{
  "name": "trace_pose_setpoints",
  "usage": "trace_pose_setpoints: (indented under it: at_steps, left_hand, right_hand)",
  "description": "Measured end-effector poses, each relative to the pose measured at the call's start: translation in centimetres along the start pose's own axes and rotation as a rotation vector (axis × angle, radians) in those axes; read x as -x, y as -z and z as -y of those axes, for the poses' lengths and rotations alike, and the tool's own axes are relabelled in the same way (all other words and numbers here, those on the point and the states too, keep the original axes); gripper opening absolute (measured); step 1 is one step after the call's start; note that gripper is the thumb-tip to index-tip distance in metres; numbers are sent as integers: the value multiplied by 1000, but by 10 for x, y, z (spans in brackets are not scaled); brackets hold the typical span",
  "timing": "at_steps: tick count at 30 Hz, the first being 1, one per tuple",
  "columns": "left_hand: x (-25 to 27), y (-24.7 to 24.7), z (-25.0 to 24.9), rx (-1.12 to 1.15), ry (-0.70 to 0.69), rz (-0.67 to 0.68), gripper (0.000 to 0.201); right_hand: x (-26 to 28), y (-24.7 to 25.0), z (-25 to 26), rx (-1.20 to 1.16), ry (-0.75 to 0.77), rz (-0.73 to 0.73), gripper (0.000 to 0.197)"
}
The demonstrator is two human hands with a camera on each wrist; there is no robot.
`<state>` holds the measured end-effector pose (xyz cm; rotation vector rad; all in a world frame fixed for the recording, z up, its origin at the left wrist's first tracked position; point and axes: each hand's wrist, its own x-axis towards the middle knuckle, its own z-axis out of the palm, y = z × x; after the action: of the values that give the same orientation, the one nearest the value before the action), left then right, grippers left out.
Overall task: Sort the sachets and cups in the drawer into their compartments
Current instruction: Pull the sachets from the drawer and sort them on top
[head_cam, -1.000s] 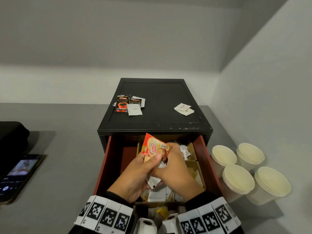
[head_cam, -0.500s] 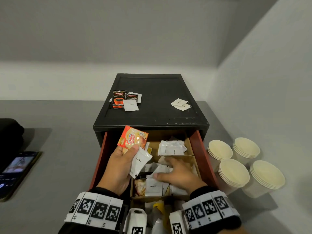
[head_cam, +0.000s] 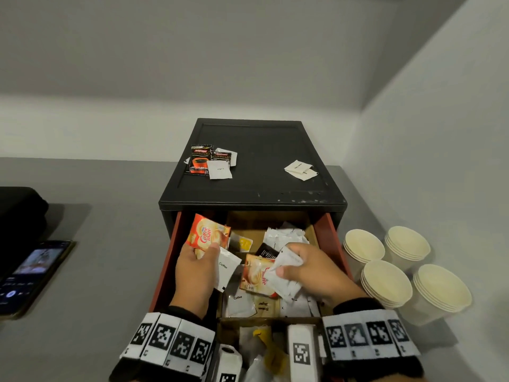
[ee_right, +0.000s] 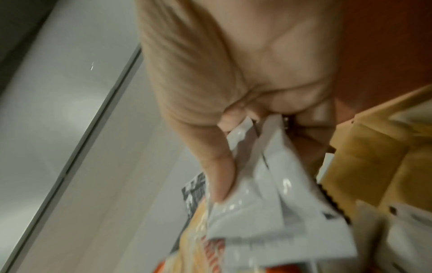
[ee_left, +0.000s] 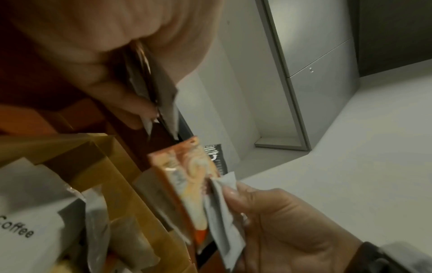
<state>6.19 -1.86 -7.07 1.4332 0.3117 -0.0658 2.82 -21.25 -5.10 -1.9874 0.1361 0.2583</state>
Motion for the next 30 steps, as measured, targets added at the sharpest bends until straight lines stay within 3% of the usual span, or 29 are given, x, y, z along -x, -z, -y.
trace_pose_setpoints:
  at_steps: [3, 7, 10, 14, 19, 23, 25, 30]
  left_hand:
    - [0, 1, 0, -26, -8, -11, 23]
    - [7, -8, 1, 33, 85, 184, 26]
    - [15, -13, -1, 109, 178, 308, 22]
    - [15, -11, -1, 131, 278, 369, 34]
    - [20, -10, -1, 85, 205, 573, 45]
    - [19, -11, 4, 103, 144, 572, 57]
    - [19, -12, 4, 114, 128, 518, 50]
    - [21, -13, 3, 87, 116, 470, 38]
  right_hand:
    - [3, 3, 4, -172, -13, 42, 10]
    - [-2, -16, 5, -306, -47, 52, 11]
    - [-4, -28, 7, -318, -45, 5, 12]
    - [-4, -33, 7, -286, -25, -51, 10]
    - [-3, -33, 7, -263, 75, -162, 19]
    - [-3, -32, 8, -316, 115, -222, 19]
    - [-3, -32, 10, -318, 121, -212, 11]
    - [-8, -32, 8, -348, 58, -188, 23]
